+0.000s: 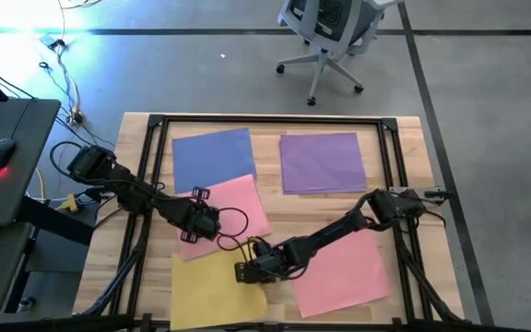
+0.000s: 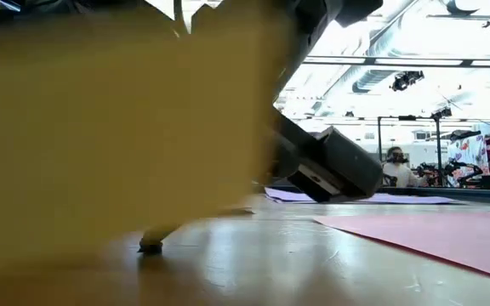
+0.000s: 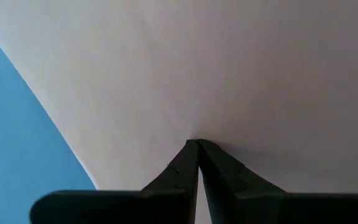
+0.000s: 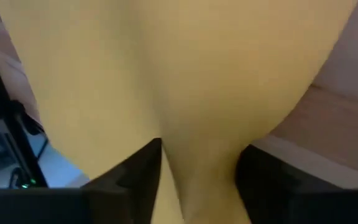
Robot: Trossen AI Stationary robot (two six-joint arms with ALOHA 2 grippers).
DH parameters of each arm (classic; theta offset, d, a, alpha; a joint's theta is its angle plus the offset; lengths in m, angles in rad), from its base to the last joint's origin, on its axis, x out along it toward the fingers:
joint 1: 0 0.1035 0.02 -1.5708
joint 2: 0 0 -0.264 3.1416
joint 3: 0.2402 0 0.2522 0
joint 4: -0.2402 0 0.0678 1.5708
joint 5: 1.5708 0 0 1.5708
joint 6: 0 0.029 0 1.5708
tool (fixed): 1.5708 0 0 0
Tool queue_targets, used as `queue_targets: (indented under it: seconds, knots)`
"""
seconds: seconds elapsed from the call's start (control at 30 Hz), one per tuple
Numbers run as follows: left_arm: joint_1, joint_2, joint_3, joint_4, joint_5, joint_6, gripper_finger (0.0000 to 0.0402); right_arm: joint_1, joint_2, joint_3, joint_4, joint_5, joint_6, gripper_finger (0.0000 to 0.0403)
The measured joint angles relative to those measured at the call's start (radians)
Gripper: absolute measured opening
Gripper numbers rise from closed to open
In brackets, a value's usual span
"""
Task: Organize paper
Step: Move the yellow paper from middle left to bottom left table
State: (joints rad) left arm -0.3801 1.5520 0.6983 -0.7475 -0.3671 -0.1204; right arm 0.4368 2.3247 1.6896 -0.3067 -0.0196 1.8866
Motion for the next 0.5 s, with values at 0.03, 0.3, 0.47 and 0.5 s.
queue_targets:
  seconds: [0.03,0.3,0.47,0.5]
  knots:
    - [0.000,0.000,0.000,0.000,-0.001,-0.001,0.0000,0.000,-0.003,0.000,-0.006,-0.002,0.018,0.0207]
    - [0.000,0.000,0.000,-0.002,-0.005,-0.006,0.0000,0.015,-0.043,-0.005,-0.075,-0.007,0.122,0.0190]
    - [-0.001,-0.028,0.007,-0.031,0.017,-0.019,0.0000,0.023,-0.113,-0.004,-0.125,0.007,0.095,0.0164]
    - [-0.001,-0.044,0.012,-0.042,0.025,-0.027,0.0000,0.024,-0.125,-0.004,-0.134,0.013,0.093,0.0160]
